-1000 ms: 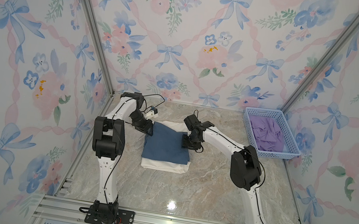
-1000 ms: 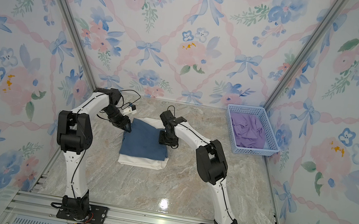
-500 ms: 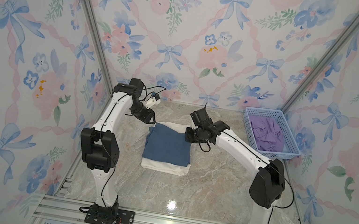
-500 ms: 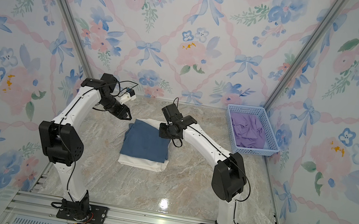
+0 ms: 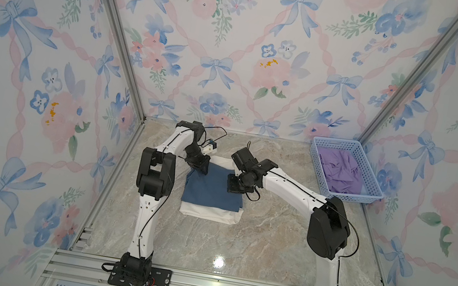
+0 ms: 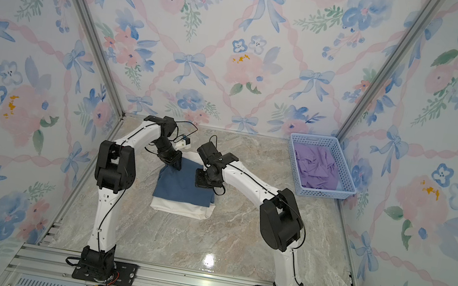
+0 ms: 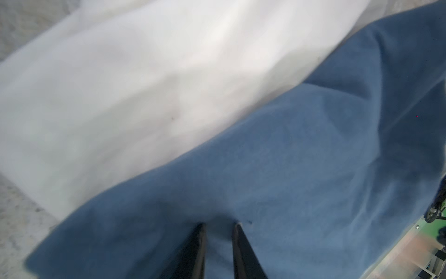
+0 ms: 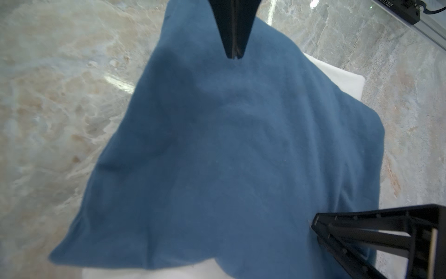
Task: Fold and stack t-shirts
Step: Place the T-shirt at the t-shirt, then move the T-shirt to the corner of the board.
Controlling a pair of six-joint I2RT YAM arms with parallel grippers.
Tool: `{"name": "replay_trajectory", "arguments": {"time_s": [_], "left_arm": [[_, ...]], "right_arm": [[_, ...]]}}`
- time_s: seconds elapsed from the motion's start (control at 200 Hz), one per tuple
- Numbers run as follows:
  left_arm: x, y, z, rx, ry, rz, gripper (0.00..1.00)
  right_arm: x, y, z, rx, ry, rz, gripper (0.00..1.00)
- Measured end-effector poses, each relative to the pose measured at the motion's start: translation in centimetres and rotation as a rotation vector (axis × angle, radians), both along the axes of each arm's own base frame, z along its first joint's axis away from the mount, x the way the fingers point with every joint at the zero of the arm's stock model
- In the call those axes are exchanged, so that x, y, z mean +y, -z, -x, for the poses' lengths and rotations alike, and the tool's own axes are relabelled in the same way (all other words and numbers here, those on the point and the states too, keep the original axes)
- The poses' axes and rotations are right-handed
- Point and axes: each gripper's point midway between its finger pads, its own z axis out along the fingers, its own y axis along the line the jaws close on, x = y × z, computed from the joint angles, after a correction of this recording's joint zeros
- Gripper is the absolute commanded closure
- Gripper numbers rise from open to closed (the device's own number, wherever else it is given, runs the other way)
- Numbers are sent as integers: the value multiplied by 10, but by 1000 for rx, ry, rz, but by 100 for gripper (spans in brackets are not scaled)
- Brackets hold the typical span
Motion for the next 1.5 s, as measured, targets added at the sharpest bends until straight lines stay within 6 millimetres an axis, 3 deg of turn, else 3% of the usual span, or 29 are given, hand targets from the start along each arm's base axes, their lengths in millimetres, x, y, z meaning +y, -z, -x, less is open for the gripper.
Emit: {"name": "replay_trajectory", "arguments": {"time_s": [0.335,0.43,0.57,0.705,0.795,0.9,1.01,1.245,1.5], "left_arm": [[9,12,3,-2,8,-91,75],[12,10,8,-4,9,-109,74],[16,-1,15,-14,11,-118,71],[14,-37,19,-77,18,-94,68],[12,-66,23,-136,25,-64,67],[10,-82,37,-157,37,-38,67],[9,-66,59,-94,64,-39,67],[6,-16,114,99,141,-70,70],[21,15,139,188,185,-140,71]], "right_arm": [[-9,55,11,115,20,79,95],[-10,57,8,127,33,62,94],[-9,48,-1,107,32,46,84],[0,20,-22,30,20,12,70],[4,-6,-39,-24,24,-22,71],[6,-27,-59,-68,42,-57,81],[1,-17,-78,-61,63,-63,92],[-22,66,-93,89,129,5,97],[-25,62,-111,89,155,-40,97]]}}
